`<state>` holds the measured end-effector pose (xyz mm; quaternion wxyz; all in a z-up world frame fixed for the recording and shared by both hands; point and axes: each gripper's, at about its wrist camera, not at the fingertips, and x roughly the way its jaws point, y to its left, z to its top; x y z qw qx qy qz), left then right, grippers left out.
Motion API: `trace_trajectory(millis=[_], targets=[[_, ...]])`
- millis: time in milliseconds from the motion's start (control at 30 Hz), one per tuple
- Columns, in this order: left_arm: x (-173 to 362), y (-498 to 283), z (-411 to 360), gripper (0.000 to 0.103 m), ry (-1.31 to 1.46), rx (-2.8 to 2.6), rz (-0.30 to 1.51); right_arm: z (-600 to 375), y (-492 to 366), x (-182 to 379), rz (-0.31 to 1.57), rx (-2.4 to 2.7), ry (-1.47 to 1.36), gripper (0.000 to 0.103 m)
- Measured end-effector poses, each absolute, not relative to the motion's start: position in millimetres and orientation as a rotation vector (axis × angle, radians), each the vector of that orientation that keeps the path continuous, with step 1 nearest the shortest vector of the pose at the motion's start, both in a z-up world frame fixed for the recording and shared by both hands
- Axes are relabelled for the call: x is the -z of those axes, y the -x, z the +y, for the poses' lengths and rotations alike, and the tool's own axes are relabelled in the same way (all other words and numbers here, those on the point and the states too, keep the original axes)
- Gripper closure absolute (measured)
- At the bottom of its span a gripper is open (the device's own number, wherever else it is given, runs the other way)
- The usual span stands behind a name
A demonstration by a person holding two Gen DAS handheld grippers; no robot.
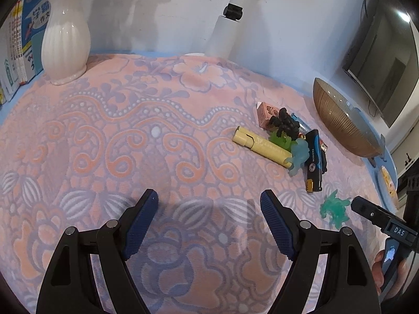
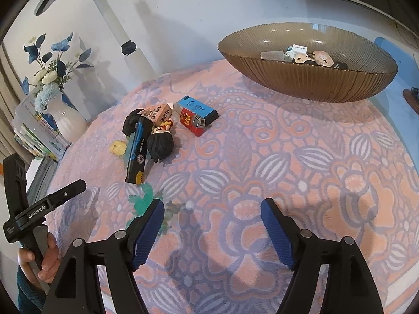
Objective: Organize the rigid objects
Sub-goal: 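Bring both open tools back over the remaining items, then grasp the blue USB drive with the left tool while the right tool grasps the green plastic figure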
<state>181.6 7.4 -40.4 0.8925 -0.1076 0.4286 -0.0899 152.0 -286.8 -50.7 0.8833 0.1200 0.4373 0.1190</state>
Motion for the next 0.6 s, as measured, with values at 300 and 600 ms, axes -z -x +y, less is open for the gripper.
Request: trace_trajectory(millis=[300, 600], targets=[[41, -181, 5, 0.024, 0.192, 0.173, 0.892, -287, -150, 50, 0.911, -0.257, -0.263, 0.023], [33, -176, -10, 0.025, 0.138, 0.188, 0.874, -287, -142, 41, 0.859, -0.275, -0.263, 0.021]])
